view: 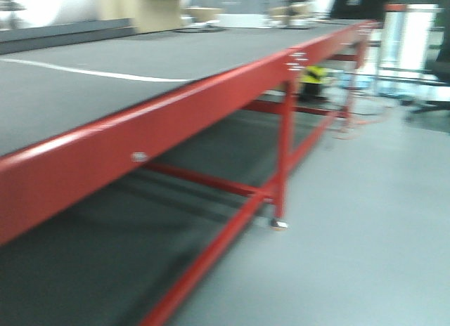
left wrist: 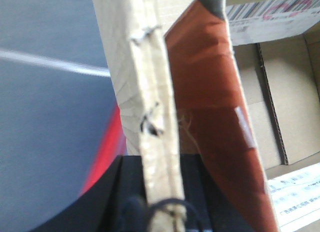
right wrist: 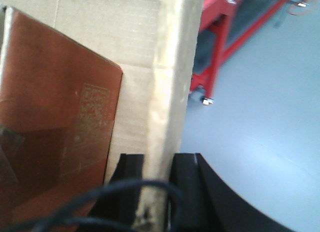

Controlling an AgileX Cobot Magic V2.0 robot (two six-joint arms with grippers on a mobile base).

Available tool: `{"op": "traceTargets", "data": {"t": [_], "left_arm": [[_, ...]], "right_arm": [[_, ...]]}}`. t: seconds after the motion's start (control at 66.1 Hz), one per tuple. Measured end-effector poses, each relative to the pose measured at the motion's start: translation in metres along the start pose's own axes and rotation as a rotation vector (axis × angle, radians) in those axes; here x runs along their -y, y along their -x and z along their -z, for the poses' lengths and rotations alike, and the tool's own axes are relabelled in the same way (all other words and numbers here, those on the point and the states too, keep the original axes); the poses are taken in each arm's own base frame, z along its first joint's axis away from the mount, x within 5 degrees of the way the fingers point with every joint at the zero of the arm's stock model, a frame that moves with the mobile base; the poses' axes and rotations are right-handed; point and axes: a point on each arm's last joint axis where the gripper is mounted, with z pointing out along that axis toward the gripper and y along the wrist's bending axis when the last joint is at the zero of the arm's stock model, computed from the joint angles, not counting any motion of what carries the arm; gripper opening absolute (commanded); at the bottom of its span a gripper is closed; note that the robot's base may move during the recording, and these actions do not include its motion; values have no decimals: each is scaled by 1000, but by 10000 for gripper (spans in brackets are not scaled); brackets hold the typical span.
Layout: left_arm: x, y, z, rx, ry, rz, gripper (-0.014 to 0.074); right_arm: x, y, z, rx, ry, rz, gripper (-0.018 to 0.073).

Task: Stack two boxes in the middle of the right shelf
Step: 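Hold the box stack in both grippers while driving away from the table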

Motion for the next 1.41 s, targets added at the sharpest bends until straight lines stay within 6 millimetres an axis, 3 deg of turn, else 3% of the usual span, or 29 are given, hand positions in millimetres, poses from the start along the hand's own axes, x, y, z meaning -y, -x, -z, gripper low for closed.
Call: {"op": "traceTargets", "data": {"t": [1.407], "left_arm": [[0,0,0,-2,0,0,-111]], "right_arm": [[0,0,1,2,0,0,-155]]}}
